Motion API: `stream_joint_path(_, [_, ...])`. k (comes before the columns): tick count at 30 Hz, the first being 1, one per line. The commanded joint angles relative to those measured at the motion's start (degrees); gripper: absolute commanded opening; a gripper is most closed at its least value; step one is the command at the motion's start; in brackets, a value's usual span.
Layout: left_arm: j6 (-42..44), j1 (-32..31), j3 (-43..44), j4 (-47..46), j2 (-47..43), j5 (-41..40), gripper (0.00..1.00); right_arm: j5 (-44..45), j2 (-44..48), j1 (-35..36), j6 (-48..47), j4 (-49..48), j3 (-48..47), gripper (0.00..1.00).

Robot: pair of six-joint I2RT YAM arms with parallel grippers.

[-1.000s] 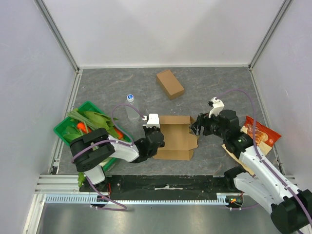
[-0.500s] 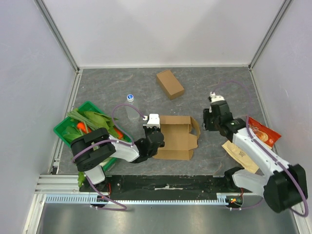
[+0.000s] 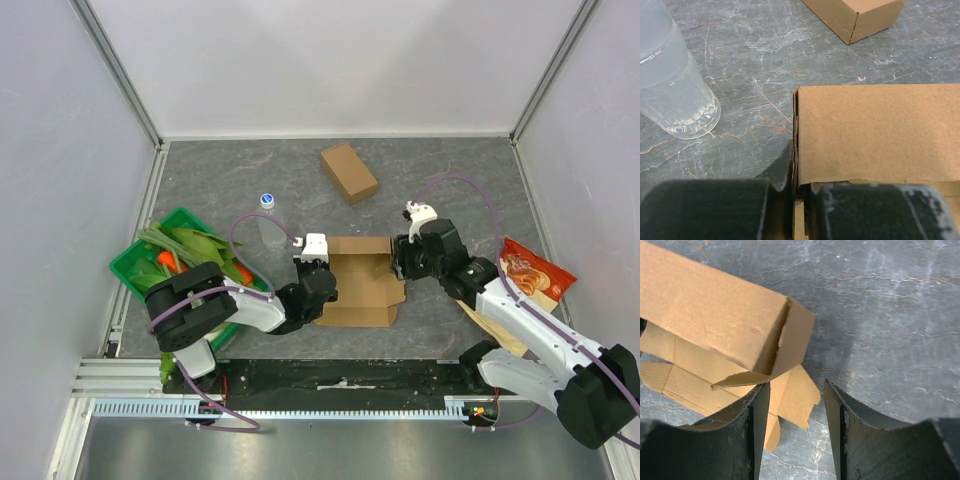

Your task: Fold the paper box

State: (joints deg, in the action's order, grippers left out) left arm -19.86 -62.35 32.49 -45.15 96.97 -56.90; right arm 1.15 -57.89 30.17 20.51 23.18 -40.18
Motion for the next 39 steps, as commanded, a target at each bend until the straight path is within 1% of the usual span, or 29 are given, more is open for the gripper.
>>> stream_joint_path(1, [0.96, -0.14, 1.44, -2.23, 0.33, -1.89, 0.02, -3.08, -0.3, 1.82, -2.67, -12.71, 3.53, 0.55])
stream_joint_path(4, [1.22, -0.14, 1.44, -2.23, 0.59, -2.07, 0.02, -2.38, 0.4, 2.17, -2.93, -17.45, 6.42, 0.55])
stream_joint_path(6, [1.57, -0.06, 1.26, -2.66, 1.11, -2.33, 0.02, -1.51, 2.76, 2.34, -2.85, -22.72, 10.29, 0.54])
stream_joint_path(7, [1.92, -0.06, 1.0, -3.36, 1.47, -2.51, 0.02, -1.59, 4.0, 2.78, -2.76, -25.96, 14.04, 0.54])
stream_joint_path(8, [2.62, -0.14, 0.13, -6.5, 1.9, -2.6, 0.02, -0.02, 5.32, 2.96, -2.76, -32.08, 16.34, 0.54])
stream_joint_path(10, [4.73, -0.14, -0.67, -9.95, 3.4, -2.6, 0.02, 1.66, 7.87, 3.22, -2.5, -36.43, 20.91, 0.55])
stream_joint_path(11, [5.44, -0.14, -1.2, -13.18, 3.92, -2.6, 0.02, 2.62, 8.4, 3.22, -2.23, -39.23, 22.07, 0.56])
stream_joint_path(13, [6.67, -0.14, -1.55, -15.75, 5.68, -2.25, 0.02, 4.2, 8.58, 3.4, -2.41, -41.62, 24.87, 0.55])
stream_joint_path(14, [6.76, -0.14, -1.99, -16.89, 6.38, -2.07, 0.02, 4.65, 8.41, 3.49, -2.32, -44.86, 25.85, 0.55])
stream_joint_path(15, [7.37, -0.14, -2.25, -19.6, 6.91, -1.72, 0.02, 4.74, 7.71, 3.49, -2.23, -46.45, 26.64, 0.55])
stream_joint_path(18, [7.73, -0.23, -2.34, -21.55, 8.85, -2.15, 0.02, 7.63, 6.65, 4.45, -2.32, -48.14, 26.91, 0.55])
stream_joint_path(22, [10.1, -0.23, -3.75, -26.47, 10.08, -2.16, 0.02, 8.17, 3.05, 4.81, -1.62, -51.56, 27.17, 0.54])
stream_joint_path(26, [10.72, -0.32, -4.27, -27.1, 10.0, -1.72, 0.02, 8.87, -1.52, 6.3, -1.35, -59.98, 28.32, 0.53])
stream_joint_path(29, [10.54, -0.32, -4.37, -26.84, 9.64, -0.84, 0.02, 10.1, -4.42, 7.44, -2.67, -63.5, 28.05, 0.54])
stream_joint_path(33, [10.63, -0.32, -3.66, -24.73, 9.73, -1.02, 0.02, 15.89, -7.66, 9.46, -4.6, -68.96, 28.85, 0.54])
stream_joint_path(34, [10.45, -0.41, -3.58, -24.47, 9.73, -0.93, 0.02, 18.69, -8.37, 10.25, -4.95, -70.36, 29.63, 0.54])
stream_joint_path(36, [9.67, -0.41, -3.4, -23.33, 9.64, -0.93, 0.02, 21.08, -10.83, 11.04, -5.04, -74.84, 30.25, 0.51])
stream_joint_path(37, [9.14, -0.41, -3.31, -22.63, 9.47, -0.84, 0.02, 24.31, -11.8, 12.18, -5.22, -75.99, 30.51, 0.49])
stream_joint_path(38, [8.61, -0.32, -3.14, -21.66, 9.29, -0.58, 0.02, 25.3, -12.77, 12.54, -5.31, -78.7, 30.69, 0.48])
stream_joint_path(39, [7.04, -0.41, -3.05, -19.48, 9.12, -0.31, 0.02, 26.35, -15.21, 12.89, -5.66, -80.38, 30.87, 0.47])
